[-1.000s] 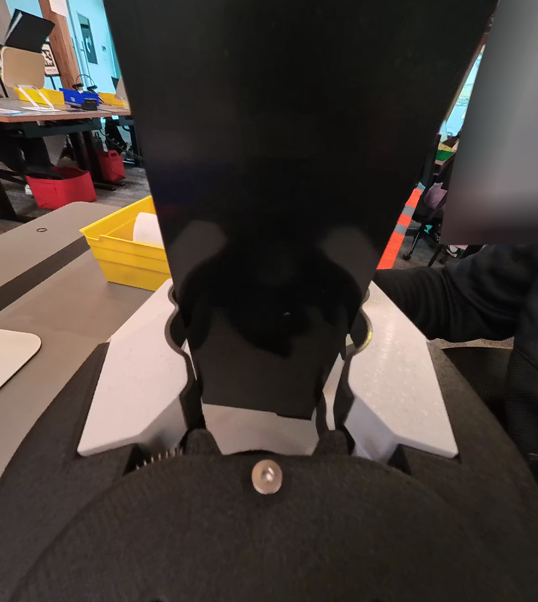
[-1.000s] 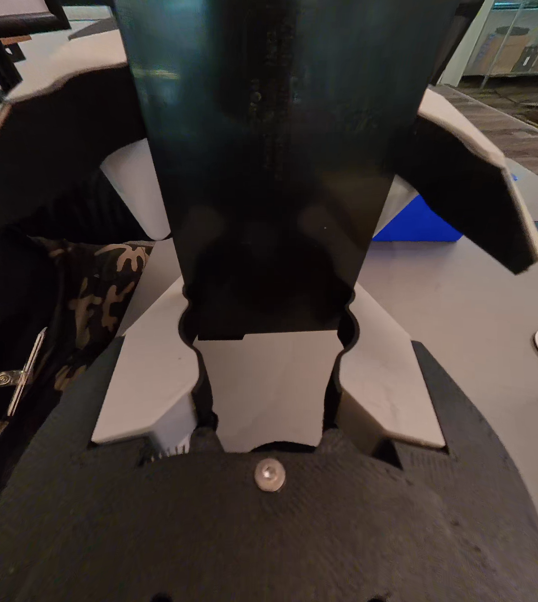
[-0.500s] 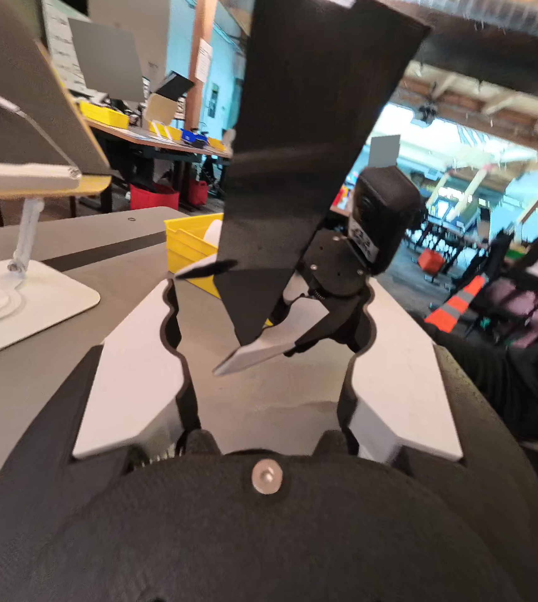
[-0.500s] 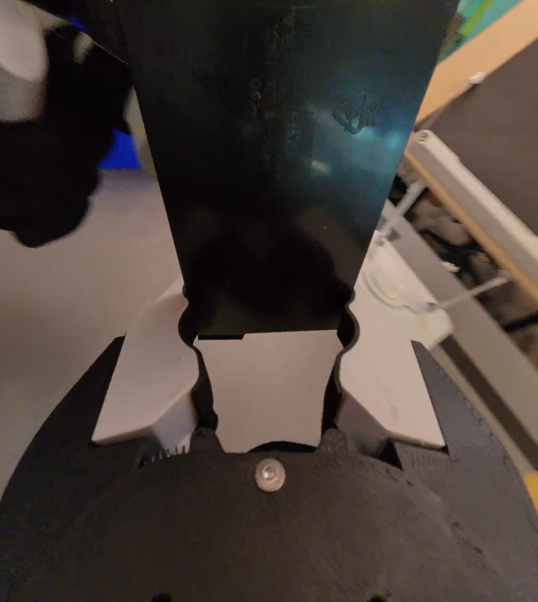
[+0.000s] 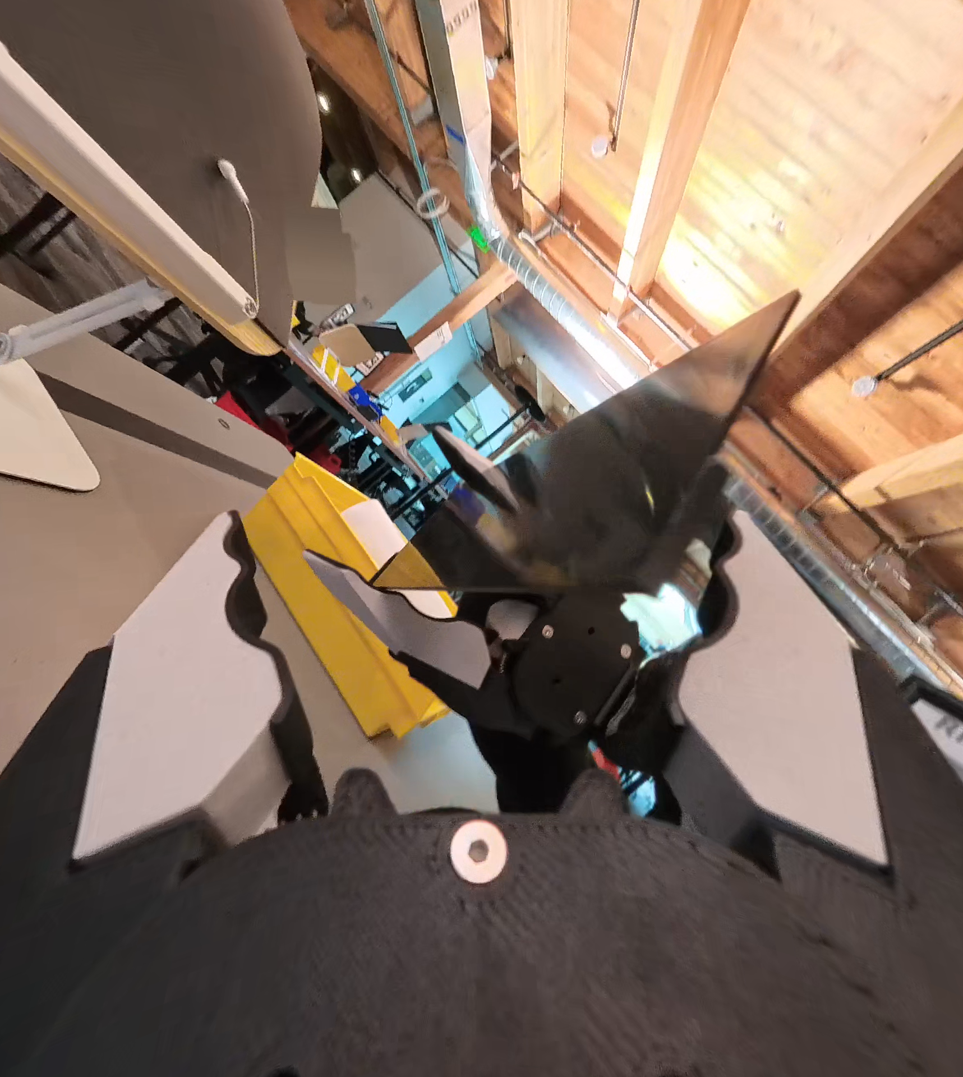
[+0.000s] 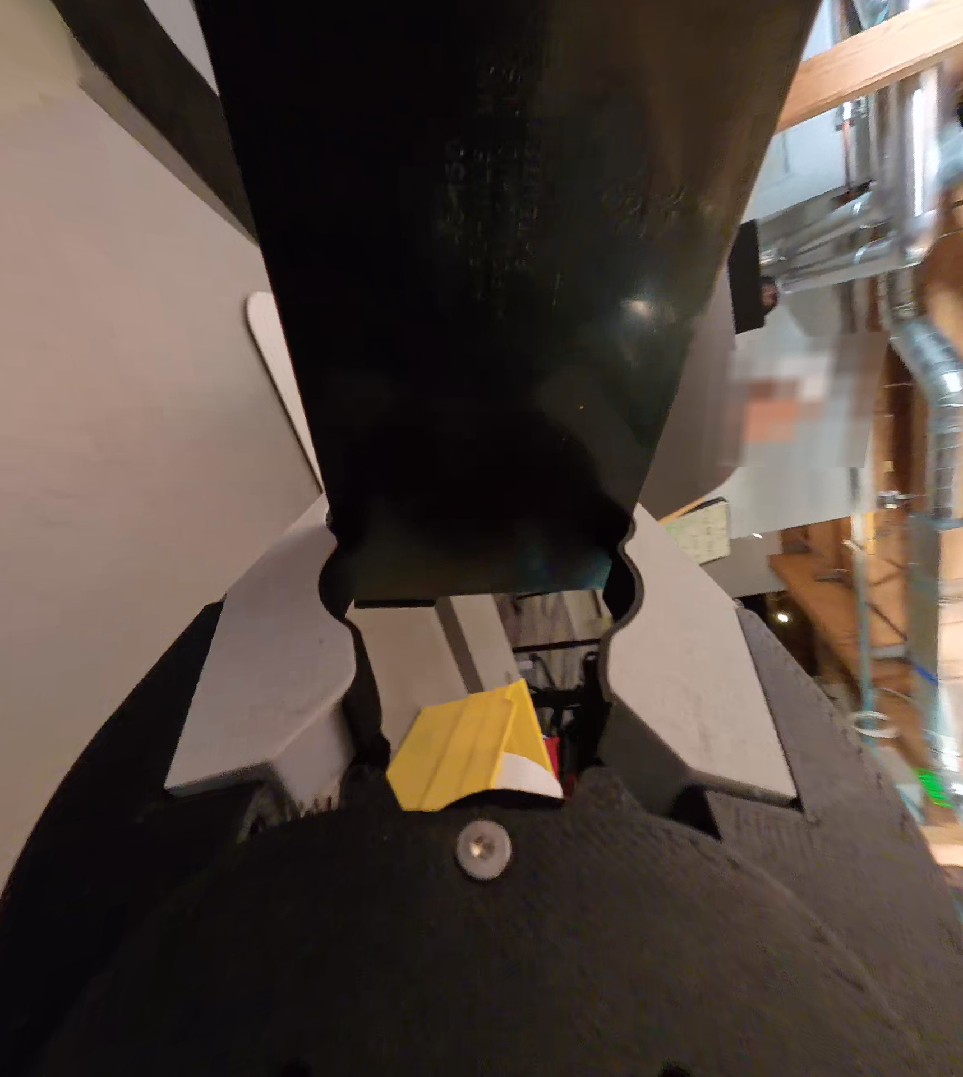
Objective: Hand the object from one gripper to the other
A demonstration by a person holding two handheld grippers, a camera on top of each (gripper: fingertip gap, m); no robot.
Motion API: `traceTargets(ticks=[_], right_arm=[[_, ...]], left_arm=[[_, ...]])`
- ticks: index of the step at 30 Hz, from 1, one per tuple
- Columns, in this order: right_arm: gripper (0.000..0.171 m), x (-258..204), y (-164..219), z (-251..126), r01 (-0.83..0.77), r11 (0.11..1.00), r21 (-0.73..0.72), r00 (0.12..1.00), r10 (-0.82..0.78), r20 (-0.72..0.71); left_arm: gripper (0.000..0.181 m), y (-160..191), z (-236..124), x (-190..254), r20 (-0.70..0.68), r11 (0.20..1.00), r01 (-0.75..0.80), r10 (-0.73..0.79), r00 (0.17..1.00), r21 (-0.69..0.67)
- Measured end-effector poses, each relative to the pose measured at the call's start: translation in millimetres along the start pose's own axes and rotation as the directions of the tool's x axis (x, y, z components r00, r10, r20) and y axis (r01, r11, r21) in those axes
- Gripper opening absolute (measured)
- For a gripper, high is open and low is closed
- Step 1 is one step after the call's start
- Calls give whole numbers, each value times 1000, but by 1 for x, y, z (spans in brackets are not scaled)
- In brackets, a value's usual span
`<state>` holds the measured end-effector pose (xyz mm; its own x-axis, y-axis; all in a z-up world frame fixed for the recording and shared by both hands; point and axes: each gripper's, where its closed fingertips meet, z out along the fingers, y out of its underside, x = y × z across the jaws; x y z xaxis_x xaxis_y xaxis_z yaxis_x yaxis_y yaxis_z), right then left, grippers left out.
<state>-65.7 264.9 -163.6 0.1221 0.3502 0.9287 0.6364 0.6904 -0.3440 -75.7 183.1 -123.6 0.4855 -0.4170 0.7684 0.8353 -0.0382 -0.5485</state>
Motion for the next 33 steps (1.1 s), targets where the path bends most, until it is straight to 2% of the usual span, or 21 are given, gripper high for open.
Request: traceTargets(ticks=[5, 9, 13, 15, 18, 19, 21, 33], right_arm=[[85, 5, -12, 5, 137, 990, 25, 985, -133, -113], [85, 7, -22, 9, 239, 969, 69, 959, -224, -176], [86, 4, -31, 9, 305, 946, 108, 938, -279, -206], [85, 0, -37, 7, 342, 932, 122, 925, -311, -219], [85, -5, -41, 4, 346, 928, 137, 925, -312, -215], [85, -6, -41, 3, 341, 929, 142, 927, -307, -213], [85, -6, -41, 2, 318, 937, 146, 936, -286, -204], [85, -18, -45, -6, 281, 943, 181, 954, -254, -156]], left_arm=[[156, -16, 7, -7, 26, 989, 126, -128, 991, 79], [153, -32, 3, -23, 52, 964, 213, -223, 973, 160], [135, -39, -2, -38, 55, 944, 273, -288, 956, 183], [117, -43, -4, -40, 21, 935, 298, -308, 951, 190], [113, -47, -5, -45, 13, 930, 322, -329, 944, 177], [102, -48, -6, -45, 0, 931, 324, -329, 944, 168], [93, -48, -5, -42, -32, 937, 319, -317, 948, 145], [87, -47, -8, -46, -37, 944, 308, -306, 951, 120]])
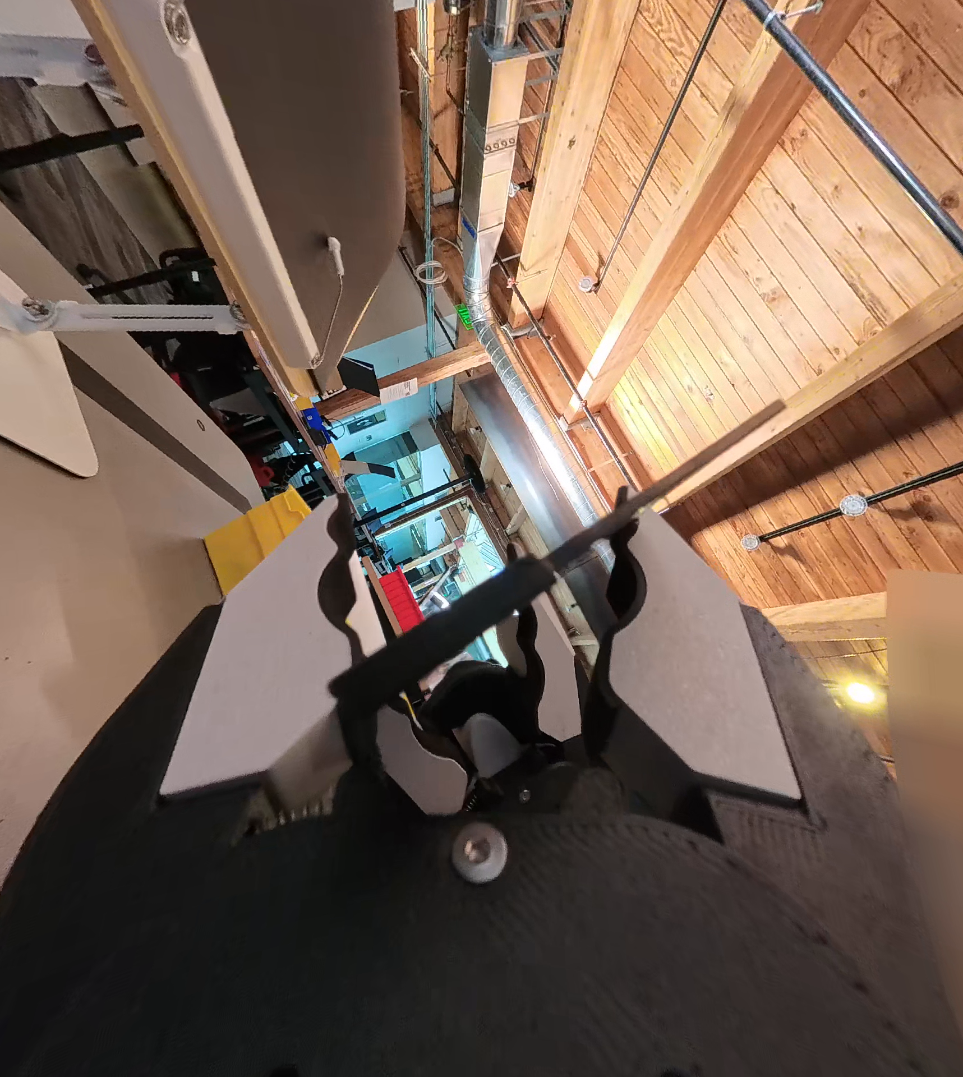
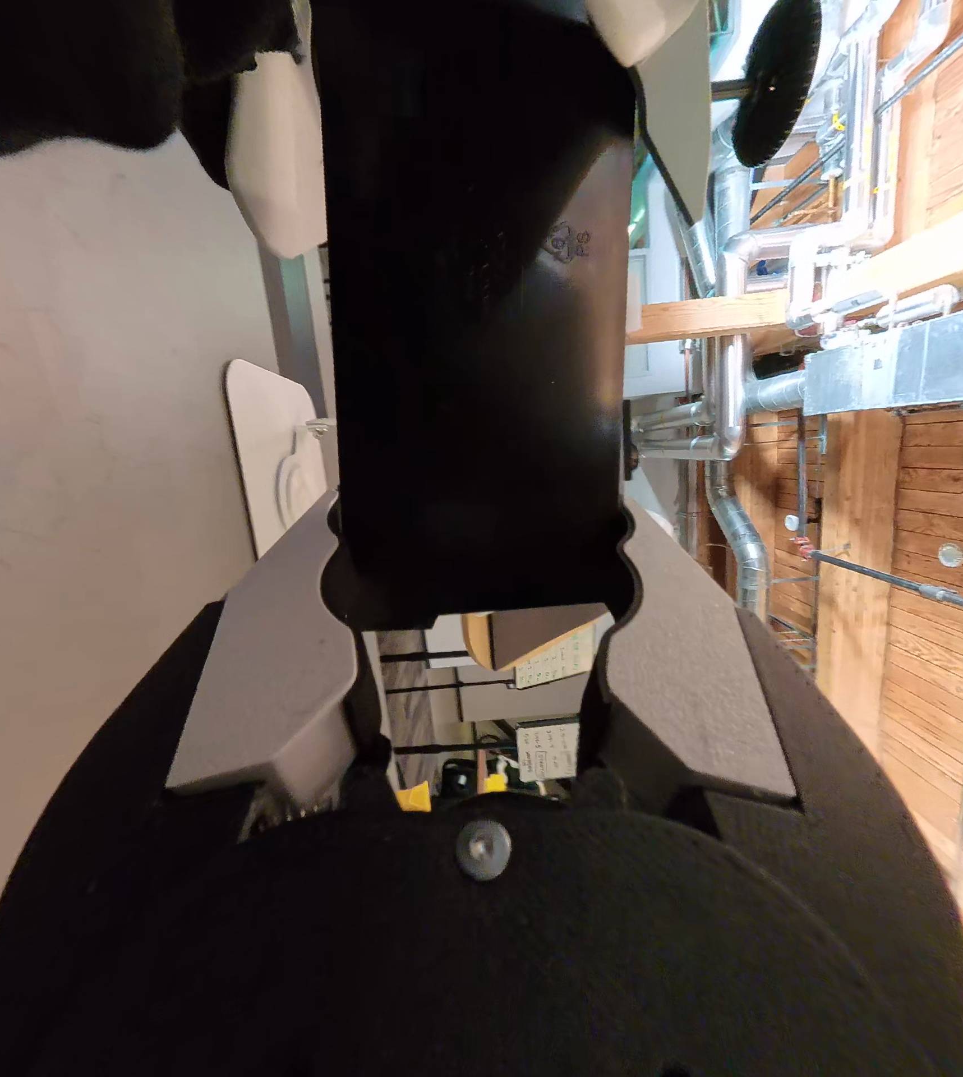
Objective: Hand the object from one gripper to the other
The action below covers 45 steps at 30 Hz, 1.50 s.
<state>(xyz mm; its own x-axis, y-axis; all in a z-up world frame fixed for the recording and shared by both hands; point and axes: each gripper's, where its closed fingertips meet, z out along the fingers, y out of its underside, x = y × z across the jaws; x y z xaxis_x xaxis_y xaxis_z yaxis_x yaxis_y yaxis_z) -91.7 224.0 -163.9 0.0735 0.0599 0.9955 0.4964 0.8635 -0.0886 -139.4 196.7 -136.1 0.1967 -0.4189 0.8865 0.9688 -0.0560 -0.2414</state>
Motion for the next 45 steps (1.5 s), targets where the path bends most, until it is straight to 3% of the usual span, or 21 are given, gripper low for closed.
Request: traceTargets(ticks=[9, 21, 24, 29, 34, 37, 39, 41, 45], right_arm=[[85, -15, 1, -11, -75, 997, -19, 995, 76, 59], [86, 7, 1, -25, -52, 999, -5, 999, 52, 10], [92, 7, 1, -28, -63, 998, 0, 998, 63, 24], [102, 6, -6, -39, -114, 993, 38, 990, 111, 84], [106, 3, -20, -62, -293, 952, 85, 935, 266, 233], [108, 5, -25, -77, -446, 889, 102, 855, 390, 342], [102, 25, -31, -90, -634, 764, 119, 725, 534, 435], [108, 42, -31, -97, -811, 583, 55, 503, 645, 574], [123, 39, -31, -108, -923, 303, -235, -20, 573, 820]], left_arm=[[84, 9, -2, -7, 10, 999, -2, 3, 1000, -35], [82, 18, 2, 14, -127, 998, 13, -20, 992, -57], [82, 20, 4, 17, -148, 998, 15, -25, 989, -67], [82, 21, 5, 22, -173, 997, 9, -23, 985, -79], [81, 19, 4, 24, -188, 996, 12, -27, 982, -84], [81, 20, 3, 23, -180, 995, 6, -25, 983, -102], [80, 24, 2, 23, -180, 990, -8, -18, 984, -143], [80, 30, 2, 28, -203, 979, -37, -5, 979, -202], [80, 52, 0, 43, -280, 923, -137, 33, 959, -361]])
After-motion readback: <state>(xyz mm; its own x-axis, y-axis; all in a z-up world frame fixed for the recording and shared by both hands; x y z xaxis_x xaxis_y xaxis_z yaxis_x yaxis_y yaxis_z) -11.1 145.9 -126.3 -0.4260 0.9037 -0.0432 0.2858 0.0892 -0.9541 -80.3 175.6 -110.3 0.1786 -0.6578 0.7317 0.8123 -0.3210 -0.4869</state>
